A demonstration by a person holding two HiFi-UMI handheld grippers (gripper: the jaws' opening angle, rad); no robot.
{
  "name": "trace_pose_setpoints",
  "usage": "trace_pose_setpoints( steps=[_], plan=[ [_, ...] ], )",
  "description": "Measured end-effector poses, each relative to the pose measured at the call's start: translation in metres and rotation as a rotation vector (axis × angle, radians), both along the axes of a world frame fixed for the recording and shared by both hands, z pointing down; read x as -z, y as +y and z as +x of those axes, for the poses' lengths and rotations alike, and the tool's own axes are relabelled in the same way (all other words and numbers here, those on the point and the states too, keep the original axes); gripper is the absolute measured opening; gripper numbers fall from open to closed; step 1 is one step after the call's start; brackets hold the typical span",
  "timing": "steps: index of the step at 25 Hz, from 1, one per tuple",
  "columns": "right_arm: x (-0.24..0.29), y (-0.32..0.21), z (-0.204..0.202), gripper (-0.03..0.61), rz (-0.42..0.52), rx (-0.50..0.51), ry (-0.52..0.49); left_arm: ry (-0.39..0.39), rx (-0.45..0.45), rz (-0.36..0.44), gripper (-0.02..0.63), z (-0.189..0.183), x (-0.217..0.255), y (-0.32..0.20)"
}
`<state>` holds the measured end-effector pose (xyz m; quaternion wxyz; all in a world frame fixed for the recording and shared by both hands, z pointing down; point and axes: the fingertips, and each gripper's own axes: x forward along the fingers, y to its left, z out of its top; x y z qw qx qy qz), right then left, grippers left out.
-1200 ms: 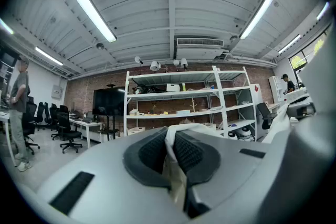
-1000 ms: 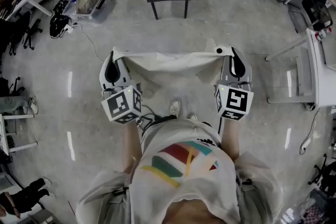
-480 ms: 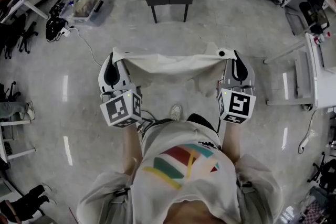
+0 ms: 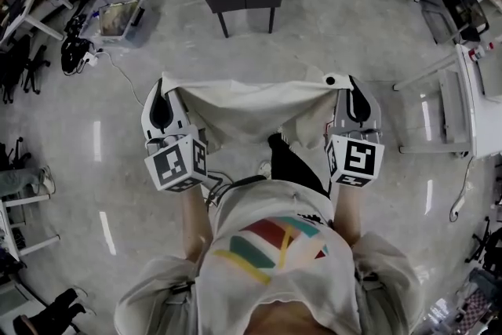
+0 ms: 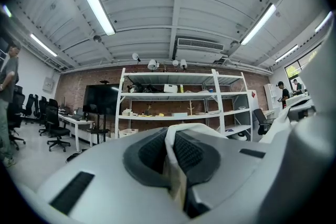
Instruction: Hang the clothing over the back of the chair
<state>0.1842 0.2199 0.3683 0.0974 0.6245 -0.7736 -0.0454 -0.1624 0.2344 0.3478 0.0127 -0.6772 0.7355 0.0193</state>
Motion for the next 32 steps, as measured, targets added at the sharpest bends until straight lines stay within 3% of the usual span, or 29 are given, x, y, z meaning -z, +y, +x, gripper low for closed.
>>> trace_pose_setpoints(
  steps=[7,18,23,32],
  plan=[
    [-0.004,-0.065,0.000,0.014,0.024,0.015,-0.017,-0.009,0.015,0.023,0.018,-0.002,0.003,-0.064],
    [0.012,-0.223,0.003,0.014,0.036,0.049,-0.006,-0.016,0.042,0.012,0.018,0.004,0.019,-0.211],
    [0.019,-0.287,0.000,0.014,0.046,0.060,-0.004,-0.039,0.048,0.043,0.018,0.001,0.031,-0.277],
    [0.034,-0.365,-0.017,0.014,0.059,0.090,0.006,-0.018,0.053,0.023,0.018,-0.013,0.036,-0.345]
  ],
)
